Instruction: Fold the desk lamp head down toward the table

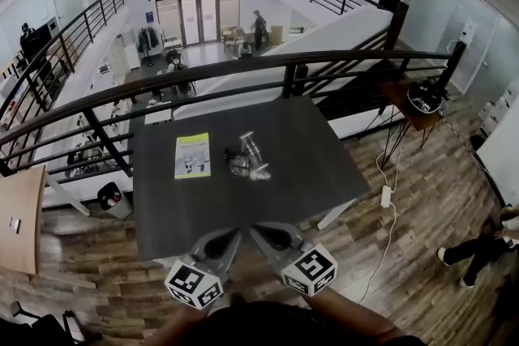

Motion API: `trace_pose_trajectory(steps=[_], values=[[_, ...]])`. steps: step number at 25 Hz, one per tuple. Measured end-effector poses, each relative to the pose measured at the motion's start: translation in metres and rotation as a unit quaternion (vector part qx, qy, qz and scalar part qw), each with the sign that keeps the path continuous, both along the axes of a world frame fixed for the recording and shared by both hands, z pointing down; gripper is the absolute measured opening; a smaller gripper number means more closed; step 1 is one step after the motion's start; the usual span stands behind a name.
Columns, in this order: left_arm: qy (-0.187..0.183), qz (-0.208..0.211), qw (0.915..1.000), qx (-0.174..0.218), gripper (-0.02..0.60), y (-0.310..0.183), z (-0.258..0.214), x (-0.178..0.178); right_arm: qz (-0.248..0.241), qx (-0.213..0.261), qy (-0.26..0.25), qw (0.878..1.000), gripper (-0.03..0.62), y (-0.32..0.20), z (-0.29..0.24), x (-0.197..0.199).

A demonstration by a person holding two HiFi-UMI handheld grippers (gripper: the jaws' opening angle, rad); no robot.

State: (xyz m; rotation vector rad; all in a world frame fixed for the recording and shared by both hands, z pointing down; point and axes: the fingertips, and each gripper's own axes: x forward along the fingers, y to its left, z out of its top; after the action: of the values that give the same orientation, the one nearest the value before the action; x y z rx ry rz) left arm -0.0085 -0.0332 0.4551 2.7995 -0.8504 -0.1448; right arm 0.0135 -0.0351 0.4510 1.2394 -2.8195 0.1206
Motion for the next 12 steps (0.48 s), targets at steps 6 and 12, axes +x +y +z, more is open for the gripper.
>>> trace_pose_trajectory(steps=[6,12], values=[[0.002,-0.004,1.0000,-0.003,0.002,0.009,0.000,0.019,0.003,-0.005,-0.009,1.000,0.002,0.012,-0.001,0.020],[0.008,-0.005,1.0000,0.000,0.002,0.012,-0.006,0.019,0.001,-0.001,-0.003,1.000,0.002,0.017,-0.007,0.020]])
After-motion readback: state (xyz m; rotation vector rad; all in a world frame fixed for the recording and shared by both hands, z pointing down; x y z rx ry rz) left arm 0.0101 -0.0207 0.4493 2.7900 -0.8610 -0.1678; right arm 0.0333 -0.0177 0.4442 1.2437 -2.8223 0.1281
